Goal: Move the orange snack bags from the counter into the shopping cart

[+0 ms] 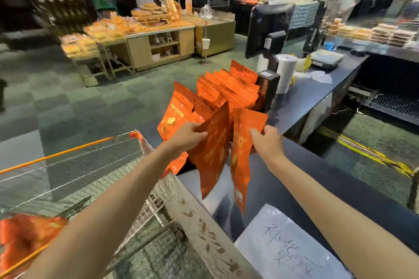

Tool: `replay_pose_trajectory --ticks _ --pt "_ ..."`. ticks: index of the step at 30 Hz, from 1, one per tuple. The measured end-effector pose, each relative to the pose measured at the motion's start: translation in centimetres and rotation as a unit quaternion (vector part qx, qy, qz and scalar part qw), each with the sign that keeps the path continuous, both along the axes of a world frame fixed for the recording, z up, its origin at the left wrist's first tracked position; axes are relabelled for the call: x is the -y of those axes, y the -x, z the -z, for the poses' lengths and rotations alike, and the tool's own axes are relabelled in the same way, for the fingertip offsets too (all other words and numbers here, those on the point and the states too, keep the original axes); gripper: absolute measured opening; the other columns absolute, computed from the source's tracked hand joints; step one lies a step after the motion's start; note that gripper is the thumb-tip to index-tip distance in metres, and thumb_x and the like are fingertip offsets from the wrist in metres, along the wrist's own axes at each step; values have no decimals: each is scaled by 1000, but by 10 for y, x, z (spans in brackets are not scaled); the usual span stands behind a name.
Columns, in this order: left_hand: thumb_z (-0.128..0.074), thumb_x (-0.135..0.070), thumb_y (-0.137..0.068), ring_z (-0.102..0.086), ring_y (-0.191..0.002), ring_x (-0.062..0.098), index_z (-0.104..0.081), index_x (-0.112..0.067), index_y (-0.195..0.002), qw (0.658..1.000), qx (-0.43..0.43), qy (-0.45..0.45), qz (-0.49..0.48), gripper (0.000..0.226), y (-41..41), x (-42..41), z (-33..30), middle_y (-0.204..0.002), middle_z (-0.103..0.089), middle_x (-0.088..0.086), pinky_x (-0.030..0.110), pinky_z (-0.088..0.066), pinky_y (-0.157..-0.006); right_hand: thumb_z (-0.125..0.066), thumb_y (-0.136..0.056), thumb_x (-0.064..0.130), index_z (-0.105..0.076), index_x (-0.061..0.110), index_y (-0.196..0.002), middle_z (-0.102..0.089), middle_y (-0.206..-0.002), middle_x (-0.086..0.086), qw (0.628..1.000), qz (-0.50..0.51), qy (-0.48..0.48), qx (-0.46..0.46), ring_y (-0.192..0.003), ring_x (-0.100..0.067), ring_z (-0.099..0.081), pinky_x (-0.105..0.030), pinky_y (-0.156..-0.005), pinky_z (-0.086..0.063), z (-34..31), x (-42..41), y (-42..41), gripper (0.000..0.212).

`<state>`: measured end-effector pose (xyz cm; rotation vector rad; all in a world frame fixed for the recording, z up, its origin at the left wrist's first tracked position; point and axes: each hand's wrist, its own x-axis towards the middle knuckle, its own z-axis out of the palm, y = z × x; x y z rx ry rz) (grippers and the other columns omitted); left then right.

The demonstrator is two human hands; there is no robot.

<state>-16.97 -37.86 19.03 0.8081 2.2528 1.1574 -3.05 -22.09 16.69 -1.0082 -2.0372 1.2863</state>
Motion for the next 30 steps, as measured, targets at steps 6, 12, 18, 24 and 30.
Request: replay_pose_trajectory --ticks 6,12,18,24,30 --pt "-59 -21 -90 -69 -85 23 -71 -8 -93 995 -30 14 -91 17 59 102 -7 -93 -72 11 43 -55 -85 -50 -96 28 -33 14 -56 -37 -54 1 995 -69 -64 15 -50 -15 -37 -36 -52 -28 -10 78 78 46" --pt "-60 -18 -89 -67 -75 19 -71 -13 -87 985 -26 6 -170 12 107 204 -7 -87 -72 8 42 -56 -83 -51 -95 34 -37 12 -56 -47 -51 -11 987 -147 -61 12 -57 -37 -63 -41 -55 -45 -10 159 158 47" --pt "-58 -19 -91 -70 -85 23 -70 -15 -93 967 -3 0 -254 12 149 303 -1 -94 -73 10 39 -57 -82 -55 -92 32 -48 4 -53 -57 -49 -19 967 -254 -35 7 -44 -30 -60 -45 -53 -51 3 245 240 48" --pt "-57 -16 -94 -70 -82 24 -68 -8 -104 947 43 -23 -317 17 187 371 8 -94 -71 11 39 -58 -80 -55 -91 25 -40 11 -46 -45 -41 -3 947 -310 -79 27 -43 -12 -48 -30 -49 -35 4 309 301 50" --pt "-57 -18 -94 -70 -82 25 -67 -9 -103 922 95 -53 -371 16 219 400 38 -93 -72 11 36 -59 -74 -52 -93 18 -40 11 -49 -46 -43 -2 927 -371 -55 20 -28 -1 -45 -17 -38 -36 24 344 359 46"
